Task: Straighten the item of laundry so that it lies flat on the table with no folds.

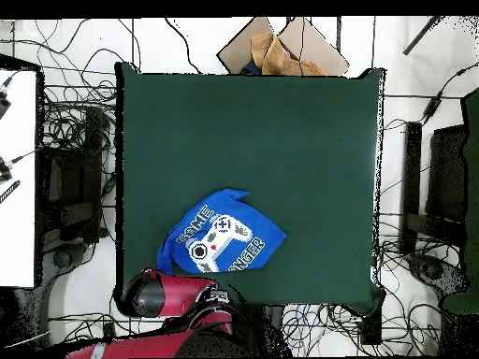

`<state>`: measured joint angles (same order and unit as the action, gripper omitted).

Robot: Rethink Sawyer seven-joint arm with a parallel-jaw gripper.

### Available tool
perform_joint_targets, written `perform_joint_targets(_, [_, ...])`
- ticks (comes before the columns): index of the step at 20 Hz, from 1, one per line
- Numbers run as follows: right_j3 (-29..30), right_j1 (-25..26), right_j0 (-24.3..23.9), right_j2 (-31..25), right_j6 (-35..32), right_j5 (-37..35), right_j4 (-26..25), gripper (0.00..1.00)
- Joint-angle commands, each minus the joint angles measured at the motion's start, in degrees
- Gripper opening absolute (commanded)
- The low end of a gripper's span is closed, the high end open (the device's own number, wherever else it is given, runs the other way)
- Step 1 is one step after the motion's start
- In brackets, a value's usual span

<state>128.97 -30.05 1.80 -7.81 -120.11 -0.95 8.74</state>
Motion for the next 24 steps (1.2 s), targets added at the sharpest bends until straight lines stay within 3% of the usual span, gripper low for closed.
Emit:
perform_joint_targets(1, [-5.34,0.16,0.66,1.77,-5.84,-0.63,-0.47,1.0])
perform_joint_targets(8, [-5.94,-5.03,2.58,3.78,-5.92,-9.32,1.49,1.0])
perform_joint_targets(19, [-6.2,-10.05,-0.1,2.56,-4.67,-15.15,0.0,1.0])
perform_joint_targets(24, [-8.22,-10.49,0.24,5.7,-4.5,-14.33,-1.15,1.0])
